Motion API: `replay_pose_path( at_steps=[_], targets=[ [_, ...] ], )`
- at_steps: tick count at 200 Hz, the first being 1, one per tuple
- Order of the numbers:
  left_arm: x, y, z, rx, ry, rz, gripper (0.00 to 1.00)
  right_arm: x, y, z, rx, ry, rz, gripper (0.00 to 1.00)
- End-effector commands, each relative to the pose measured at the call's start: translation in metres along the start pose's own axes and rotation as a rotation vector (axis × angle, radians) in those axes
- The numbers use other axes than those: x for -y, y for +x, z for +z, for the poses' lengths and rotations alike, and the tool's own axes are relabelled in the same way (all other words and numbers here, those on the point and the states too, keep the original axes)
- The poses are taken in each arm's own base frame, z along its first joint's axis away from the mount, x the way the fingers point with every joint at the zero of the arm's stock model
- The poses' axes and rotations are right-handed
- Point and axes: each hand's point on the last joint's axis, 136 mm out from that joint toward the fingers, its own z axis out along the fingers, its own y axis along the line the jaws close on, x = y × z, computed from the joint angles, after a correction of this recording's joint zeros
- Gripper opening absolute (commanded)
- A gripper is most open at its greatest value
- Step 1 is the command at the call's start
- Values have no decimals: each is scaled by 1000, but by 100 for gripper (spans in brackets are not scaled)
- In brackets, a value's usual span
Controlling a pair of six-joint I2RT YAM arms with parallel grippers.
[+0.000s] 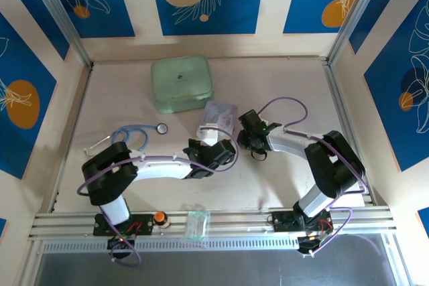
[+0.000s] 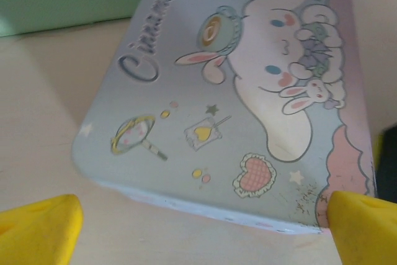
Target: Unlock the padlock with the key
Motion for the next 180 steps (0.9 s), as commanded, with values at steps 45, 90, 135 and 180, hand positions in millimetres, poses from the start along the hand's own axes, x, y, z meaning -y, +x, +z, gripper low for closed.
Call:
replay_pose_path(
  at_steps=[45, 90, 135, 180],
  targets=[
    [-117, 23, 2, -97, -248, 115, 99, 38, 30, -1, -144, 200, -89, 56],
    [-131, -1, 0, -75, -250, 86, 100, 52, 35, -26, -225, 307, -153, 48],
    [-125, -21, -8, -36, -161, 79, 99, 26, 30, -28, -222, 136, -230, 50],
    [-111, -57, -20, -6, -53, 51, 100, 4, 2, -61, -66, 32, -265, 61]
  ],
)
